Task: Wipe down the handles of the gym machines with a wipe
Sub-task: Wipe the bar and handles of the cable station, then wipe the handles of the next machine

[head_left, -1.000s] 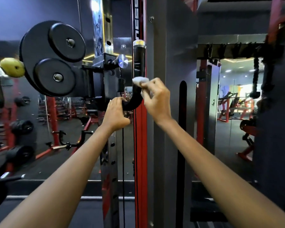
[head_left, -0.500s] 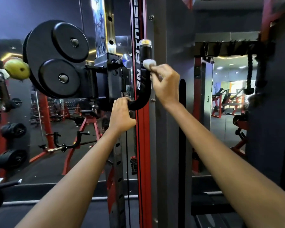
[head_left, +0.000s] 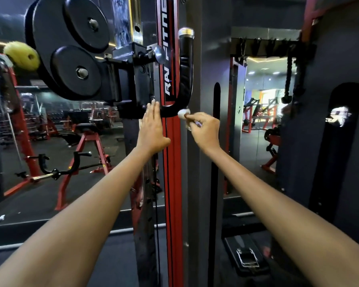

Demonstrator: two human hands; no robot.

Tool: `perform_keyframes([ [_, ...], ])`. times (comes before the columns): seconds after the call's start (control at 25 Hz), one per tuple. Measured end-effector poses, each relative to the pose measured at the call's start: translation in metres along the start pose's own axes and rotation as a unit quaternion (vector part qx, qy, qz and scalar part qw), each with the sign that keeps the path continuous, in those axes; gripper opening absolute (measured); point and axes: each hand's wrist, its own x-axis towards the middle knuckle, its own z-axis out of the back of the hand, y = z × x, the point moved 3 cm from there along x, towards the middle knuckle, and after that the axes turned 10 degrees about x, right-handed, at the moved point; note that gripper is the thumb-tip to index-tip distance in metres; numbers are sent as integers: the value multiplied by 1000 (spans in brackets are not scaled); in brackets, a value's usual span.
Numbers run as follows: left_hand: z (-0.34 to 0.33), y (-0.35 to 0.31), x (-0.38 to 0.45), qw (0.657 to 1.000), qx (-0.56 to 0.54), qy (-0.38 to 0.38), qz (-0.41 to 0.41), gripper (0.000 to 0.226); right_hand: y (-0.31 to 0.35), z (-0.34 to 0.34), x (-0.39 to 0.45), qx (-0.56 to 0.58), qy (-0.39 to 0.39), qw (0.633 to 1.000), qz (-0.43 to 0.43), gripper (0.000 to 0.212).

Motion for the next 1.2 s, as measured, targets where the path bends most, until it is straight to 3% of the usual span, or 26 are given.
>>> perform_keyframes([
  [0.16,-37,-5,-61,999,0,41,15,106,-19,13,-43,-80,102,985,-111,26],
  [0.4,-131,-34,-139,963,23,267,-37,100,-49,51,-140,-227,237,919,-216,43],
  [0.52,-170,-65,-172,938,18,338,-74,96,-66,86,-181,-337,289,866,-230,45],
  [0.64,-202,-101,-190,911,-12,399,-104,91,-89,132,-210,-440,355,787,-246,46],
  [0.72,-219,-132,-194,892,-34,430,-136,88,-103,170,-225,-461,349,761,-293,43],
  [0.88,-246,-204,-200,857,-69,471,-198,80,-116,249,-240,-433,249,754,-426,27],
  [1.2,-290,-361,-204,803,-117,507,-291,69,-144,408,-252,-452,125,708,-528,19],
])
